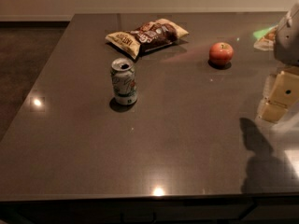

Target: Knock 7up can over

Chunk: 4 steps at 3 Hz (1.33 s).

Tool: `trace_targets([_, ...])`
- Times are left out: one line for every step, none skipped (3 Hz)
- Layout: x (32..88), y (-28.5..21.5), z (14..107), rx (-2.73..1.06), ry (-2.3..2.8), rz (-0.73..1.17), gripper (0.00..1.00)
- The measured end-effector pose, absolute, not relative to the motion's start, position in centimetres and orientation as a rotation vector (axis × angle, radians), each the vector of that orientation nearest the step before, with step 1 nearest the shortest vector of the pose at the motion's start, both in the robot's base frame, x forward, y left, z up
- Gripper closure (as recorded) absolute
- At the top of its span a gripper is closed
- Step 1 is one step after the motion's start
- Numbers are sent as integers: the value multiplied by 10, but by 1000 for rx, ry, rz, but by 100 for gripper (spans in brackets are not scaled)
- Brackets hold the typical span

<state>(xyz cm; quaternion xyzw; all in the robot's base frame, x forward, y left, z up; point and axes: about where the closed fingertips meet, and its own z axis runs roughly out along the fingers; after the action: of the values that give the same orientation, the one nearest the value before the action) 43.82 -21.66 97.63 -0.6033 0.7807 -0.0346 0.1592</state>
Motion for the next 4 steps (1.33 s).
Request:
trace_targets([438,-217,976,-1724,2231,-99,0])
trace_targets([448,-201,973,-1719,2197,-32,0])
trace_targets([471,-171,960,-1690,2145,92,0])
trace_targets([496,-147,948,-1646,2129,168,0])
